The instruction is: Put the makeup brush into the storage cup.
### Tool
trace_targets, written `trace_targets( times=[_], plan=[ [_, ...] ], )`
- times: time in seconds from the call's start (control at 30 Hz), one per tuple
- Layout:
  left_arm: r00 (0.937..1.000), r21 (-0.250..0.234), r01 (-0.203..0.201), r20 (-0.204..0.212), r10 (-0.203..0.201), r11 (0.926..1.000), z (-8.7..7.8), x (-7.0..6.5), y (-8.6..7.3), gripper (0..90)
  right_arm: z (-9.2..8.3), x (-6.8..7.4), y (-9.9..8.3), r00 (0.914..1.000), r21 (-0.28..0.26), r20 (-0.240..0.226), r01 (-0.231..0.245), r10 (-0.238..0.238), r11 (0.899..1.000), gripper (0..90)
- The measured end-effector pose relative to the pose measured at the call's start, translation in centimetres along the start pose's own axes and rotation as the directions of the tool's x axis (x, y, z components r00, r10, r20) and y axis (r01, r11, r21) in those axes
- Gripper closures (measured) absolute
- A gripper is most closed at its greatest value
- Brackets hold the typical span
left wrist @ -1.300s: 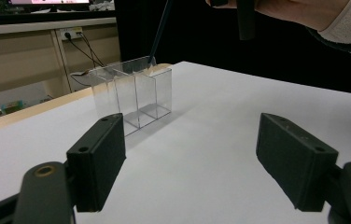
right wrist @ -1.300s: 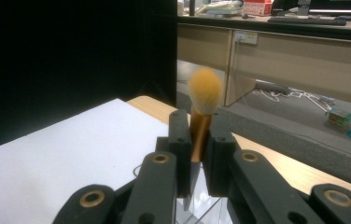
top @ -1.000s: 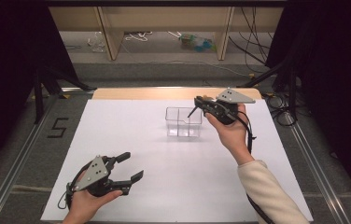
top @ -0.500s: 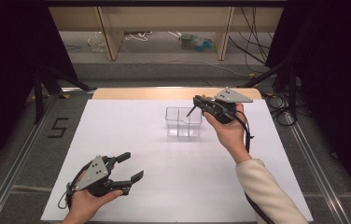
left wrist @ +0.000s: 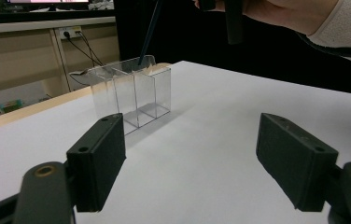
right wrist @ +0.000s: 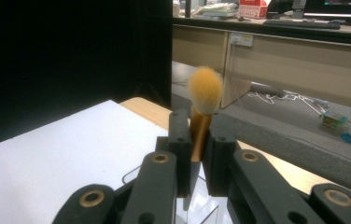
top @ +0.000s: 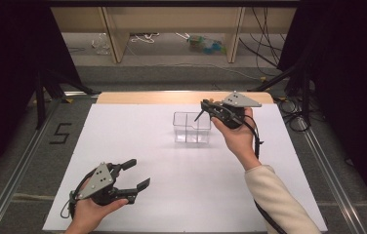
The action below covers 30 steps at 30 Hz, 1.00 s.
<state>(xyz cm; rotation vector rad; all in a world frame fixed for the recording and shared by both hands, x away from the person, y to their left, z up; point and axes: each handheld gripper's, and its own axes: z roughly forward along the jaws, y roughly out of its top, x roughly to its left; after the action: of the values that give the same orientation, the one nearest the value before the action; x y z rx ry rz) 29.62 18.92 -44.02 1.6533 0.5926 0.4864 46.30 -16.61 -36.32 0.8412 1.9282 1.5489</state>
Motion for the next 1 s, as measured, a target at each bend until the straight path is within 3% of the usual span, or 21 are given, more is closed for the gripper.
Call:
trace_targets(
  times=[0.1,1.0],
  plan=[
    [1.0,0.0,-0.001,0.001,0.001,1.0,0.01,0.0,0.0,24.1,0.02,0.13,-0.05,0.9999,0.016,-0.003,-0.011,0.011,1.0,84.0],
    [1.0,0.001,-0.002,0.001,0.002,1.0,0.0,-0.04,0.0,24.1,0.84,-0.04,-0.54,0.9997,-0.003,0.022,-0.004,0.004,1.0,83.9]
  ],
)
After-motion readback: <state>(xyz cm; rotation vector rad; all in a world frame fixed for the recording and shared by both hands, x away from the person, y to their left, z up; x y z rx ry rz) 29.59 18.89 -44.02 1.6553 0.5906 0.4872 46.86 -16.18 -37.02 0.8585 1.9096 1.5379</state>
